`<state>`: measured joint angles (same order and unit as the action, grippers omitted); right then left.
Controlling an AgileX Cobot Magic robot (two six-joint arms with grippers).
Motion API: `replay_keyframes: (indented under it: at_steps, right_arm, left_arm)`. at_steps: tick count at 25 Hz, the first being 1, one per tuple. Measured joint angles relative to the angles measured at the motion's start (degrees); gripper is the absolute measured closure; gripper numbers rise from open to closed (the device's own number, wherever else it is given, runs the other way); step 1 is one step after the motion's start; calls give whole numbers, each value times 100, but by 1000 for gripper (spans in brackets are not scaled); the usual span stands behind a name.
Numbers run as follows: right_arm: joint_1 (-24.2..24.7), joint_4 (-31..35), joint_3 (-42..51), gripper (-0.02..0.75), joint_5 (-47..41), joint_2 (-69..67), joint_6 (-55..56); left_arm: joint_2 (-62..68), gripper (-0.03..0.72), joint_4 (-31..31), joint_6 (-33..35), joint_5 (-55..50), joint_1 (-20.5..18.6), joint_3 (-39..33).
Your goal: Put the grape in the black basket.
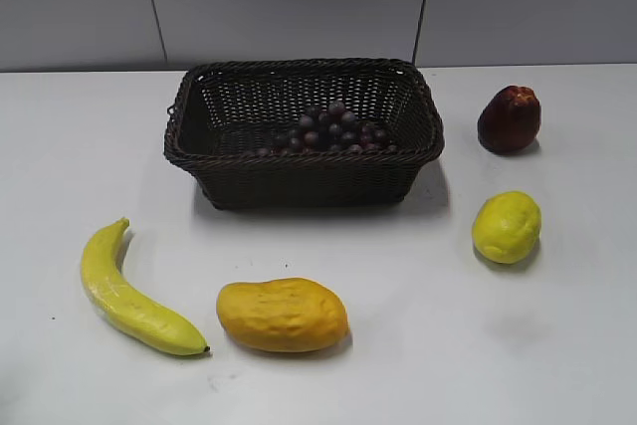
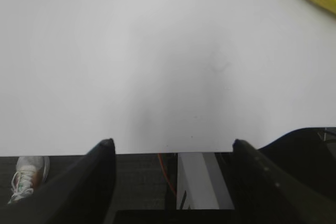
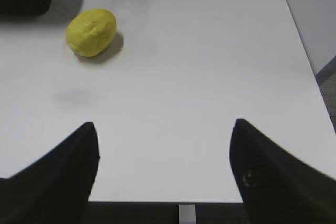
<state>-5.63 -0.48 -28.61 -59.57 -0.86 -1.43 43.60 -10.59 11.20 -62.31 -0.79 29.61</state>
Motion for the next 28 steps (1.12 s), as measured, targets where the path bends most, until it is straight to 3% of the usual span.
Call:
replay_keyframes:
  at_steps: [15,28]
  right_arm:
    - [0,0,0,150,0,0,0]
    - [0,0,0,150,0,0,0]
  left_arm:
    - [-3448,167,-72,0,19,0,-167]
    - [-4300,167,-72,0,15,0,-173]
